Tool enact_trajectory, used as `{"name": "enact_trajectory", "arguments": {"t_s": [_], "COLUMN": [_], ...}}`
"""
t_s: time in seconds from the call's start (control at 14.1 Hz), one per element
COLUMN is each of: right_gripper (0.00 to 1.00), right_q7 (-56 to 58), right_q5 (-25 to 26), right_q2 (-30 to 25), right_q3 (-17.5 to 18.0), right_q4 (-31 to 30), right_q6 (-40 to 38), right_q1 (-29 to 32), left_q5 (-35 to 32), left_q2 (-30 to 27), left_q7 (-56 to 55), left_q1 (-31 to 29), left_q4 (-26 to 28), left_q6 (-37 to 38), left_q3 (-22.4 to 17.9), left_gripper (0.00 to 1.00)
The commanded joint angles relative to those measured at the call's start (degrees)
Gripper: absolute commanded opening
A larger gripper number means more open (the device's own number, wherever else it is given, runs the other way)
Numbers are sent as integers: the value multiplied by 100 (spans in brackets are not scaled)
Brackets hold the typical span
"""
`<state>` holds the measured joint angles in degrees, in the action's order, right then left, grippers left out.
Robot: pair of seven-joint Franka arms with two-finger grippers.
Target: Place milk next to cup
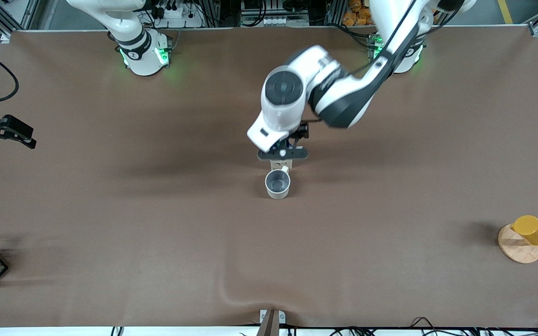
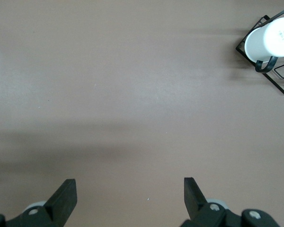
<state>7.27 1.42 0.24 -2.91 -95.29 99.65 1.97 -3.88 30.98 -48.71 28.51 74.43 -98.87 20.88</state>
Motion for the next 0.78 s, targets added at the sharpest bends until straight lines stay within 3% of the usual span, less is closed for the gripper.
{"name": "enact_trajectory", "arguments": {"t_s": [0.0, 0.21, 0.57, 0.71], "right_gripper": [100, 100, 100, 100], "right_q7": [-138, -208, -208, -217], "right_q5": [131, 105, 104, 113], "right_q2": [-59, -50, 2, 3], "right_q3": [27, 27, 18, 18], "right_q4": [10, 1, 1, 1], "right_q6": [-95, -157, -201, -201], "right_q1": [-82, -152, -153, -144], "left_q5": [-16, -131, -105, -122], "left_q2": [-784, -1488, -1735, -1832], "left_q7": [-86, 307, 2135, 2444], "left_q1": [-204, -1056, -2681, -3035], "left_q4": [133, 177, 212, 212], "left_q6": [367, 596, 1088, 1255], "left_q3": [-75, -93, -75, -66], "left_gripper": [100, 100, 100, 100]}}
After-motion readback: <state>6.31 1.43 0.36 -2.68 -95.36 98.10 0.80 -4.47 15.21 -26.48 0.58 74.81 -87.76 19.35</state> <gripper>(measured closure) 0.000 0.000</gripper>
